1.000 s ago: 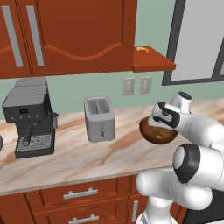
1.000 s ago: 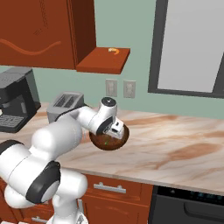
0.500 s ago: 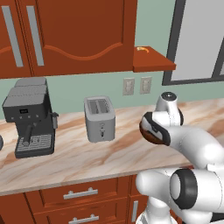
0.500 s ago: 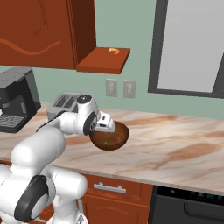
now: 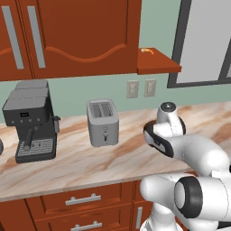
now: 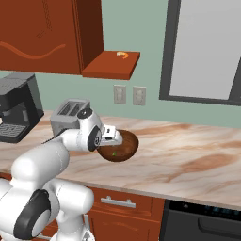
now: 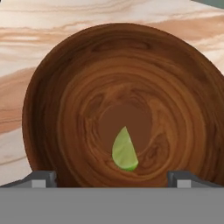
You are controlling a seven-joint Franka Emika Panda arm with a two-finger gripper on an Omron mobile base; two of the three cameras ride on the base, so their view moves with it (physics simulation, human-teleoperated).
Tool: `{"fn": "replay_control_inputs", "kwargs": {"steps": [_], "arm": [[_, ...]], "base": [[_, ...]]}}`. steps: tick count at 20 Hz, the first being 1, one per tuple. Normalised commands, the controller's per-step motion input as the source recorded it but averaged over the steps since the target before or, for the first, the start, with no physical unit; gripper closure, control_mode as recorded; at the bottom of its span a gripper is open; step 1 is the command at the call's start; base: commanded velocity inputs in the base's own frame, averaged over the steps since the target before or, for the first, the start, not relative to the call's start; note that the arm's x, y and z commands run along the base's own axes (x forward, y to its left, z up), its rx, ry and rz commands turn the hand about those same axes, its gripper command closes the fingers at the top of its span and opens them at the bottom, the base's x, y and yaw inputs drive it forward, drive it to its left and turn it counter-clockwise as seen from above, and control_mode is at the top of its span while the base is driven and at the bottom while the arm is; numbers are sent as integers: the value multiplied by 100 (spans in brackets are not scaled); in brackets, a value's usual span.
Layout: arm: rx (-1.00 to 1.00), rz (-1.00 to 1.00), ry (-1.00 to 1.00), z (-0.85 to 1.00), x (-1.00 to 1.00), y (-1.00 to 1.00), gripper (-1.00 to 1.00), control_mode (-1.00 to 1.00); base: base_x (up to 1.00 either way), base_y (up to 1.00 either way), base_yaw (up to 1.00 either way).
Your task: Pick the lemon wedge from the cabinet and place it in the bowl. Then pick the bowl and place it in the sink. Then turn on the sink facuet.
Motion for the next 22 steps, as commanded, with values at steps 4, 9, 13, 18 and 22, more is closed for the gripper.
{"fn": "replay_control_inputs", "kwargs": {"steps": [4,9,13,18,22], "arm": [[-6,6,7,-2,-1,7,-100,-100],[-6,4,8,-3,0,15,-100,-100],[-6,3,3,0,0,12,-100,-100],[-5,3,2,-8,0,1,-100,-100],[-3,3,0,-6,-3,0,-100,-100]], "base": [[0,0,0],[0,0,0],[0,0,0],[0,0,0],[0,0,0]]}}
